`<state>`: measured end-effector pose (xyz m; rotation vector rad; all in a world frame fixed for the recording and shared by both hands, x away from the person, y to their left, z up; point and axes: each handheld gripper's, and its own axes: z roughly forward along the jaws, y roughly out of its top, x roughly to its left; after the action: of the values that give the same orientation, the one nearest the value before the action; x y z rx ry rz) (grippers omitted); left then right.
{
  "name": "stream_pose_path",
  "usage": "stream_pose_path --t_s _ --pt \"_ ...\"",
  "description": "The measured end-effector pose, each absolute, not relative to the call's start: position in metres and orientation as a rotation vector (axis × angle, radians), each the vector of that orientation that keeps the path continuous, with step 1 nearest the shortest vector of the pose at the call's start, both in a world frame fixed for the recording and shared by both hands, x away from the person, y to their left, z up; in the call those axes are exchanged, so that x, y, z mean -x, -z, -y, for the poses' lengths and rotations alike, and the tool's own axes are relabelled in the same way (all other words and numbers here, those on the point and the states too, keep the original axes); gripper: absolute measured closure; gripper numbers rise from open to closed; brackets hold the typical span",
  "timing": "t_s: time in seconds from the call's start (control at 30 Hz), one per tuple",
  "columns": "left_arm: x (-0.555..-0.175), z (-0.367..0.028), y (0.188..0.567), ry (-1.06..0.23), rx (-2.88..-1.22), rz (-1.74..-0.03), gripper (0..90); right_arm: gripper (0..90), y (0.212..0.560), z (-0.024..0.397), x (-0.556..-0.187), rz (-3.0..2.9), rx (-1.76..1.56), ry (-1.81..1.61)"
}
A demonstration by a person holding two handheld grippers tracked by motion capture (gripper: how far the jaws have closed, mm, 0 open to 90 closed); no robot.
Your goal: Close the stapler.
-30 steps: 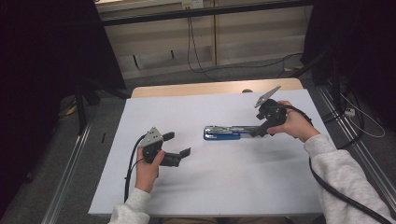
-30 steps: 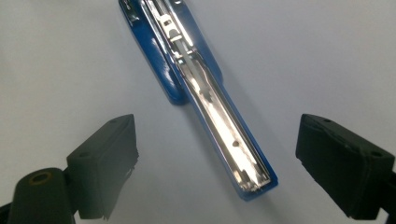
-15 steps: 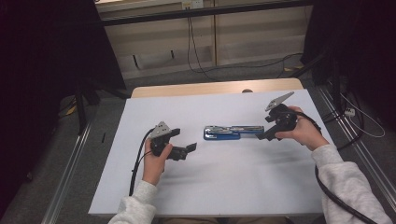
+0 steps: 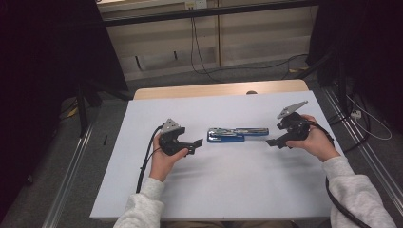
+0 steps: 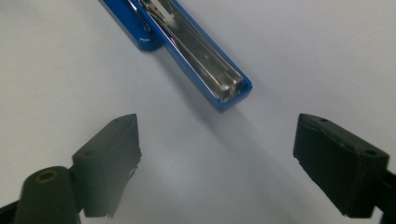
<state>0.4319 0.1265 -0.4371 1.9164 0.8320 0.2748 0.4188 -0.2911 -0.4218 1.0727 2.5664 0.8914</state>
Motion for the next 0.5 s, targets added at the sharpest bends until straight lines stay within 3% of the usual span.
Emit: stream_pose_path --t_s 0.03,0.07,0.1,0.17,0.3,0.33,0.5 --pt "-0.433 -0.126 0.438 -0.285 -1.911 -0.846 18.6 17.3 0.422 0.293 -0.418 -2.565 -1.078 -0.889" --pt "-0.435 -0.125 0.439 -0.289 -1.911 -0.855 28.3 25.4 0.423 0.297 -0.416 -2.553 -1.100 -0.917" --pt "-0.436 -0.125 0.440 -0.297 -1.915 -0.864 28.3 25.4 0.423 0.297 -0.416 -2.553 -1.100 -0.917" --pt "-0.439 -0.124 0.443 -0.308 -1.914 -0.902 39.5 29.4 0.424 0.301 -0.415 -2.525 -1.131 -0.935" --pt "-0.443 -0.121 0.448 -0.321 -1.938 -0.922 60.5 49.2 0.426 0.306 -0.413 -2.481 -1.180 -0.931" --pt "-0.444 -0.120 0.448 -0.323 -1.949 -0.923 70.0 58.6 0.427 0.306 -0.412 -2.465 -1.182 -0.905" --pt "-0.449 -0.107 0.451 -0.303 -1.985 -0.925 80.3 75.3 0.431 0.304 -0.412 -2.476 -1.186 -0.893"
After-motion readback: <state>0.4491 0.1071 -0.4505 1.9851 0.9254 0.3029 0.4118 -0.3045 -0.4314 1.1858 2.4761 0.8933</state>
